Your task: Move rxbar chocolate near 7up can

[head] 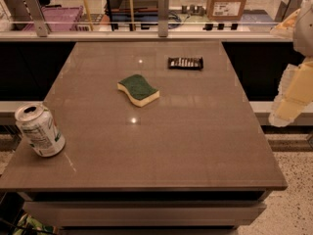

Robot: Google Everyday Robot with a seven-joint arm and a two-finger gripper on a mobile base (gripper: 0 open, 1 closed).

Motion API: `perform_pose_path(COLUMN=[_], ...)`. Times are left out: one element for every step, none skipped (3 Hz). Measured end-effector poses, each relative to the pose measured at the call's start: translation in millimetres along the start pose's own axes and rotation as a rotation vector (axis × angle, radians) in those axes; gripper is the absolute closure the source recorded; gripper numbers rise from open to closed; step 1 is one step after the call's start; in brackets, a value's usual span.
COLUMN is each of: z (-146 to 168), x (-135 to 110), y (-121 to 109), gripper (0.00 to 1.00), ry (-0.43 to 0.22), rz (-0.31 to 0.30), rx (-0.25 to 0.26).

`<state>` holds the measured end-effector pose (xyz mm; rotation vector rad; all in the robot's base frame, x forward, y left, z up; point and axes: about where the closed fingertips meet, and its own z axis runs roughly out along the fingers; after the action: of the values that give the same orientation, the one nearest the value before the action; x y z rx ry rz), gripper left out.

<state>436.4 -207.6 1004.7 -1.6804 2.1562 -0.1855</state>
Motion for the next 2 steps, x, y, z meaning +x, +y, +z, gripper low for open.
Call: perform_pose_path(z=[0.0,1.9], x=[0.0,-4.2], y=[0.0,-4.1], gripper=[0.0,0.0], ry=[0.0,-0.018], rz=[0.0,-0.011], rx=[0.0,-0.001])
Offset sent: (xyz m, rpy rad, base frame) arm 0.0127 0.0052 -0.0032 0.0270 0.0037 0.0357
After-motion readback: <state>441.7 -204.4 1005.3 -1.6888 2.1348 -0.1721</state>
